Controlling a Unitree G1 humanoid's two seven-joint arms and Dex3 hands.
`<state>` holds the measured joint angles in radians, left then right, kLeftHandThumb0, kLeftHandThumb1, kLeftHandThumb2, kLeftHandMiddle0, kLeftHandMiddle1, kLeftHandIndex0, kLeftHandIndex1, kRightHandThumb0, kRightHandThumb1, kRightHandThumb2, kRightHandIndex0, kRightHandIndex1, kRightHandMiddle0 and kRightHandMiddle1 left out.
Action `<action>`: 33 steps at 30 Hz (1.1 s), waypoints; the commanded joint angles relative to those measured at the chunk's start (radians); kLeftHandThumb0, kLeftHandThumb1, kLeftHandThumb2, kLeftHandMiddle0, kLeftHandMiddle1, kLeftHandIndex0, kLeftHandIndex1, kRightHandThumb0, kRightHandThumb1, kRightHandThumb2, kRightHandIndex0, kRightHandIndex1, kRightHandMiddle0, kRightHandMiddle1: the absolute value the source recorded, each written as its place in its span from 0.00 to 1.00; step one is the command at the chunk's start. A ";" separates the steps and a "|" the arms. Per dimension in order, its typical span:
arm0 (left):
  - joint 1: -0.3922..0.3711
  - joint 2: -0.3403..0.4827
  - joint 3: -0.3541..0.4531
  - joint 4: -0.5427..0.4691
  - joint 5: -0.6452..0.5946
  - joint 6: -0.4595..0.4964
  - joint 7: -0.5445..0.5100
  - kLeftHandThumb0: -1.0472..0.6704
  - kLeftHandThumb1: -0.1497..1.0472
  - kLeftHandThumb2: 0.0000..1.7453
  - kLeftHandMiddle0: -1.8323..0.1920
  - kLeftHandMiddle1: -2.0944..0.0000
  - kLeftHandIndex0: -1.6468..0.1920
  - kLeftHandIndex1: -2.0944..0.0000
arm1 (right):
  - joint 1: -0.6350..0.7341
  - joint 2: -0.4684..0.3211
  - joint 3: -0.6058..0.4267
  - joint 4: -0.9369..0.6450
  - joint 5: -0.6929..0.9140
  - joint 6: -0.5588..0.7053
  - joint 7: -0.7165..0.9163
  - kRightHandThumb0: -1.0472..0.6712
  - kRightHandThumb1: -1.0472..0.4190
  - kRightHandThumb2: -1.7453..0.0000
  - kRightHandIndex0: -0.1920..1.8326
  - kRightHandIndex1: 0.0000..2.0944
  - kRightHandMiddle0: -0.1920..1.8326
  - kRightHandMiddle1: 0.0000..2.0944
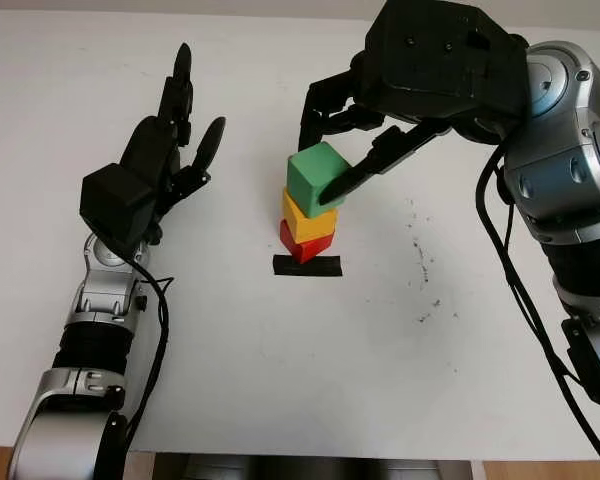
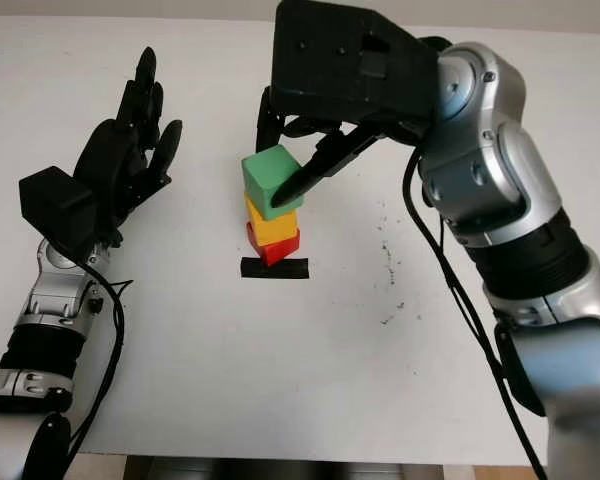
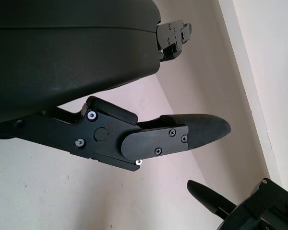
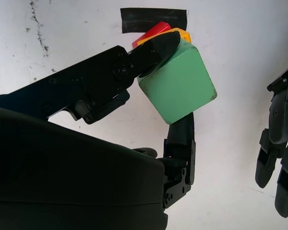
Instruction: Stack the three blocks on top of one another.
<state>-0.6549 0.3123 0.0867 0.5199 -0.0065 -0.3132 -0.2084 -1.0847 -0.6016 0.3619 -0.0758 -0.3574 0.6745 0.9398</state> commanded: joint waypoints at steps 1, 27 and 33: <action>0.015 -0.002 0.001 -0.005 -0.003 -0.010 -0.003 0.17 1.00 0.31 1.00 0.98 1.00 0.98 | 0.007 0.002 -0.010 -0.019 0.007 -0.003 -0.008 0.36 0.04 0.97 0.24 0.02 0.23 0.76; 0.020 0.004 0.002 -0.004 -0.002 -0.014 -0.005 0.17 1.00 0.31 1.00 0.98 1.00 0.99 | 0.055 -0.035 -0.014 -0.027 -0.024 -0.141 -0.067 0.28 0.10 0.97 0.15 0.01 0.09 0.44; 0.013 0.004 0.003 0.010 -0.004 -0.022 -0.008 0.17 1.00 0.31 1.00 0.98 1.00 0.99 | 0.098 -0.045 -0.056 -0.036 0.011 -0.198 -0.053 0.21 0.13 0.97 0.07 0.00 0.02 0.23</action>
<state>-0.6523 0.3126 0.0868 0.5235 -0.0096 -0.3251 -0.2135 -1.0022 -0.6319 0.3283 -0.0867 -0.3626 0.4869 0.8773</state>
